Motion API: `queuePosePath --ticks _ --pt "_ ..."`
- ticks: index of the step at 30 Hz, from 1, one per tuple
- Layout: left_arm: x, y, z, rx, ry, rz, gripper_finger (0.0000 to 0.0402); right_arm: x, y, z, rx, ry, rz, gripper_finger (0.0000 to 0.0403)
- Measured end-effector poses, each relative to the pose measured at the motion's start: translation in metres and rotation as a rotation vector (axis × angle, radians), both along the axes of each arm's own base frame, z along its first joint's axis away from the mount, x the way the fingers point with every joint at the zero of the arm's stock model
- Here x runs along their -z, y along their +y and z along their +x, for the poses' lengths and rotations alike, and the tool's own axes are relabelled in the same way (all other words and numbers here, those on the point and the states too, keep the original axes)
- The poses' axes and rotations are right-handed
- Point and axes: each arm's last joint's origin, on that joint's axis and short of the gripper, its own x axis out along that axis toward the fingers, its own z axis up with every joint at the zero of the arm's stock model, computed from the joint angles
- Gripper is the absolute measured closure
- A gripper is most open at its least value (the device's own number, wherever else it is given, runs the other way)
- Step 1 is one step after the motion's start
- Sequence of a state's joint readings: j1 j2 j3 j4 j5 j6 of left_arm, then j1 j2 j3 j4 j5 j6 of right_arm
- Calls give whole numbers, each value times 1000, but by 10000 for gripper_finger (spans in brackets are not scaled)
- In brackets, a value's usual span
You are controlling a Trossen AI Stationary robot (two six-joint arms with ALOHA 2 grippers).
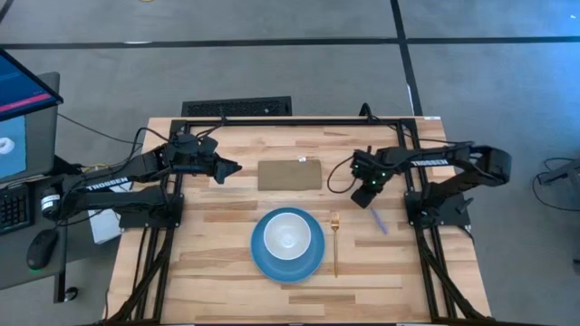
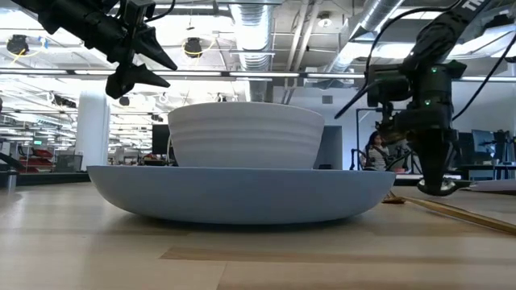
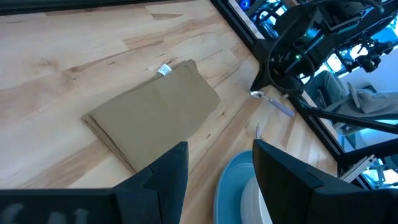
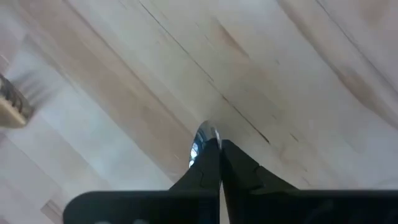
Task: Set table place
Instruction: Put the violet spoon into the bowl
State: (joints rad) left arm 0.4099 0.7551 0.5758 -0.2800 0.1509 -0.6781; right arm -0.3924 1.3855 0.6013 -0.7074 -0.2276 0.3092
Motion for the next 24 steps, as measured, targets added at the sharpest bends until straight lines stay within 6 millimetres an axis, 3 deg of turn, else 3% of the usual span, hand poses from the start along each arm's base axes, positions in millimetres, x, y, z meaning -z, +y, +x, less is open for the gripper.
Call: queuePosePath --ticks 14,19,24 --pt "0 0 0 -2 3 12 233 -8 0 3 34 -36 44 383" --pt "0 0 0 -2 4 13 233 -24 -3 15 21 -110 74 383" --pt "0 0 0 -2 4 13 233 -59 -3 38 -27 -272 125 383"
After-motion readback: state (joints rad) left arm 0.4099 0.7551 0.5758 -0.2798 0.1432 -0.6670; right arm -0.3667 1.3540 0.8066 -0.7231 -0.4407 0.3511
